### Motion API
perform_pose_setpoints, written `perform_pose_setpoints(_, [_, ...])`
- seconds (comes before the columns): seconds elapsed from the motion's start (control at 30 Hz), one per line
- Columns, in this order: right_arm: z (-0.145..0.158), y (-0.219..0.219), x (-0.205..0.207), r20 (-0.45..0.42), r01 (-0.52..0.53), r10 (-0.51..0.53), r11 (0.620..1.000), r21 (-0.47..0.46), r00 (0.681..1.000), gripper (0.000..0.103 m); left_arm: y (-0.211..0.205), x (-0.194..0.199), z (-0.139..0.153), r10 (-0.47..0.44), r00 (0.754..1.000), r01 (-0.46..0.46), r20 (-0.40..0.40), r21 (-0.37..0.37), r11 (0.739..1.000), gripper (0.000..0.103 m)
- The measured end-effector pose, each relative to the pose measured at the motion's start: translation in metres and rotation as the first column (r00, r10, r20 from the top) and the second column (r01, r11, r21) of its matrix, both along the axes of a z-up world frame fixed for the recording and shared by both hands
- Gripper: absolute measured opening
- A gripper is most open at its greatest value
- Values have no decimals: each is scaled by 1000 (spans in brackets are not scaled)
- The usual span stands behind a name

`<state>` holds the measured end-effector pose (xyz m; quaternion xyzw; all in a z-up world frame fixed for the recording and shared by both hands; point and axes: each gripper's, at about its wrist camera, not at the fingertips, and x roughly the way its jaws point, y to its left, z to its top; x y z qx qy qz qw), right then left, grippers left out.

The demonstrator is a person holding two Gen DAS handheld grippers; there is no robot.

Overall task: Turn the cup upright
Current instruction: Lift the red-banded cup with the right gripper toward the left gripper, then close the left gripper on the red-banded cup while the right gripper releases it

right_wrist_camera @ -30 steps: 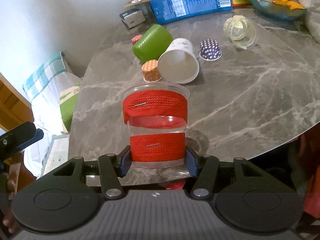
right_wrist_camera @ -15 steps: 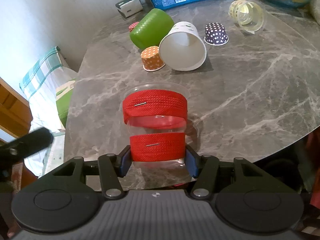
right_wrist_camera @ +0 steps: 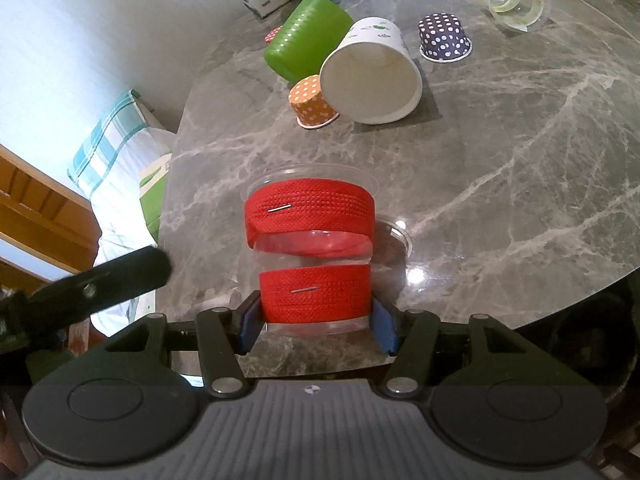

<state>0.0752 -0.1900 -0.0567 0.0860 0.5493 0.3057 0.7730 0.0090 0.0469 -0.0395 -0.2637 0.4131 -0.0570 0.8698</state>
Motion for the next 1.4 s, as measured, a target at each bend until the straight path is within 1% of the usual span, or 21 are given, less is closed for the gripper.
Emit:
perform_pose_setpoints(0.1, [0,0,0,-1,-6,6,1000,2,1000,58,-2,17,-4,-32,998,27,-53,-90,996,101])
perform_pose_setpoints(0.13, [-1,-1,1,-3,-8,8,1000,3,1000,58,-4,22,-5,-43,997,35,-63,-113,993,99])
perform_pose_setpoints(0.17, [-1,-1,1,-5,-9,9,1000,6,1000,58,-6,26,-6,-52,996,42,-74,-123,992,99])
perform_pose_setpoints(0.33, [-3,-3,3,-18,-16,17,1000,13,1000,58,-26,43,-9,-90,987,78,-134,-88,993,99])
perform_pose_setpoints(0.47, [-3,-3,4,-21,-26,26,1000,16,999,58,-32,53,-9,-89,984,73,-151,-109,991,99])
perform_pose_setpoints(0.6, [-3,-3,6,-26,-33,34,999,22,999,58,-34,62,-13,-70,980,46,-187,-130,990,97])
perform_pose_setpoints(0.7, [-3,-5,7,-32,-36,37,999,30,999,58,-43,65,-14,-74,975,54,-208,-104,993,94])
perform_pose_setpoints(0.8, [-4,-7,9,-36,-36,37,999,37,999,58,-49,69,-17,-84,971,65,-224,-88,994,88])
perform_pose_setpoints(0.87, [-4,-7,9,-36,-38,39,999,39,999,58,-50,70,-18,-77,971,58,-226,-88,994,84])
perform_pose_setpoints(0.93, [-4,-7,9,-36,-41,43,998,40,998,58,-51,72,-18,-65,973,52,-220,-66,996,82])
perform_pose_setpoints(0.97, [-4,-7,9,-36,-43,45,998,41,998,58,-52,72,-17,-60,974,50,-220,-52,997,75])
perform_pose_setpoints(1.0, [-4,-8,8,-36,-45,46,998,42,998,58,-51,73,-17,-60,973,50,-221,-50,998,73])
perform_pose_setpoints(1.3, [-5,-13,5,-37,-48,50,998,50,998,58,-55,73,-16,-58,973,52,-222,-31,998,71])
perform_pose_setpoints(1.4, [-5,-14,4,-31,-54,56,997,49,998,60,-57,73,-16,-62,974,59,-219,-21,998,70])
